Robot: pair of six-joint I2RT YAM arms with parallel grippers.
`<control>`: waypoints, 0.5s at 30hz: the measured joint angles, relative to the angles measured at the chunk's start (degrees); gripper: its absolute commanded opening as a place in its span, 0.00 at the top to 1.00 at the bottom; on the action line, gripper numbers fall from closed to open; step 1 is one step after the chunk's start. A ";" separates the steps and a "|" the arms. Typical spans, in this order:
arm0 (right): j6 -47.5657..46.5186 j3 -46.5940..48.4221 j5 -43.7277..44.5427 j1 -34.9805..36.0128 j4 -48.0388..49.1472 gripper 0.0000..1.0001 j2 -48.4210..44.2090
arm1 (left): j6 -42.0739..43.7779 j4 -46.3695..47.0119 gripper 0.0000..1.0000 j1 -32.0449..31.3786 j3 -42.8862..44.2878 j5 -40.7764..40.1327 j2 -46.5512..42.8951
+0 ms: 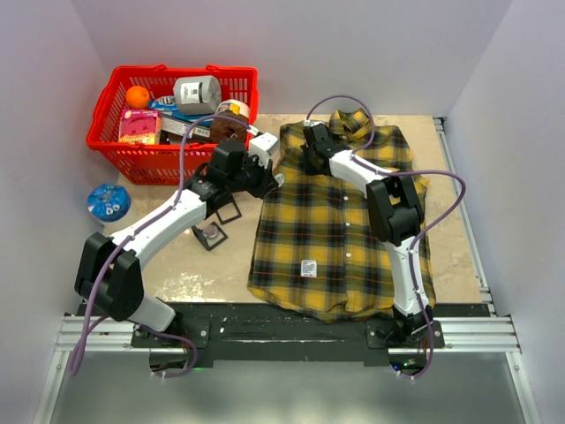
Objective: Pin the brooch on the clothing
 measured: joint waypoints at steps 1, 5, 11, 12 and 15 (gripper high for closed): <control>0.00 0.00 -0.04 0.00 0.00 1.00 -0.24 | -0.02 -0.04 1.00 0.00 0.00 -0.11 0.26; 0.00 0.00 -0.13 0.00 0.17 1.00 -0.55 | 0.00 -0.22 1.00 -0.02 0.00 -0.59 0.94; 0.02 -0.04 -0.28 0.00 0.13 1.00 -0.72 | 0.02 -0.37 1.00 -0.04 0.02 -2.10 1.42; 0.02 -0.17 -0.31 0.00 0.15 1.00 -0.92 | 0.02 -0.37 1.00 -0.07 0.00 -2.32 1.60; 0.04 -0.39 -0.37 0.00 0.17 1.00 -1.79 | 0.02 -0.42 1.00 -0.07 0.02 -3.26 3.06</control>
